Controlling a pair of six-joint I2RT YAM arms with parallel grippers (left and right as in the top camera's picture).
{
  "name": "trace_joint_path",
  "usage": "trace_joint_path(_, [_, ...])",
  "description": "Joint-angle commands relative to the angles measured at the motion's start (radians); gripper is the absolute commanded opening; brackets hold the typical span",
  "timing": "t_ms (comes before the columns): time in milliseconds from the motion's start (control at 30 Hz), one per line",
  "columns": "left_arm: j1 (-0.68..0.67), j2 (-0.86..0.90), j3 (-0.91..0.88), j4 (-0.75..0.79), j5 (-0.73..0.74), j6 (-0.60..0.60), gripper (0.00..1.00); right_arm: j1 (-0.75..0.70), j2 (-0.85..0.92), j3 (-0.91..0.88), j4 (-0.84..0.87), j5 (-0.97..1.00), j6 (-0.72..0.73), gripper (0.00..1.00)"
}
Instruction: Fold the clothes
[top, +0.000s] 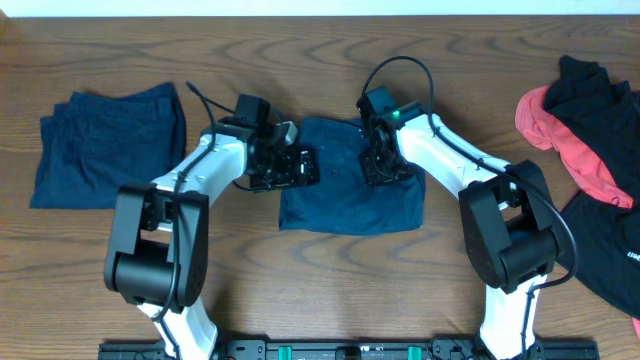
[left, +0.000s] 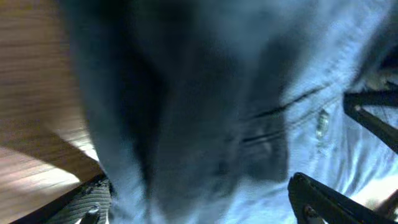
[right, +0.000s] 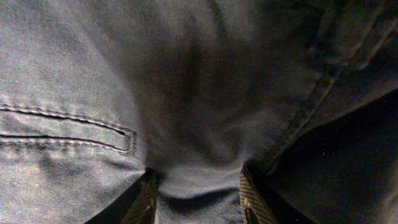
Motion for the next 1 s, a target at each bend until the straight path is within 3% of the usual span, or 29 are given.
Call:
trace_joint_path(0, [-0.044,0.043,-0.008,-0.005,0.031,0.046,0.88,-0.014,-0.003,-0.019,0.001,0.051,-0.010,0.43])
trace_joint_path(67, [-0.062,0.043,-0.007,-0.001,0.030,0.060,0.78,-0.014,-0.003,-0.019,-0.003,0.051,-0.010,0.43])
trace_joint_path(200, [-0.066,0.042,-0.007,0.010,-0.005,0.058,0.36,-0.014,-0.003,-0.019,-0.015,0.051,-0.010,0.42])
trace_joint_path(367, [-0.057,0.016,-0.003,-0.048,-0.180,0.058,0.08,-0.014,-0.005,-0.014,-0.023,0.051,-0.010,0.42])
trace_joint_path(700, [0.073,-0.185,0.062,-0.312,-0.633,0.061,0.06,-0.043,-0.117,0.138,-0.166,0.051,-0.010,0.42])
trace_joint_path(867, [0.174,-0.334,0.101,-0.333,-0.666,0.206,0.06,-0.069,-0.202,0.144,-0.169,0.052,-0.010,0.45])
trace_joint_path(967, [0.220,-0.419,0.109,-0.300,-0.764,0.251,0.06,-0.080,-0.215,0.144,-0.177,0.051,-0.010,0.45])
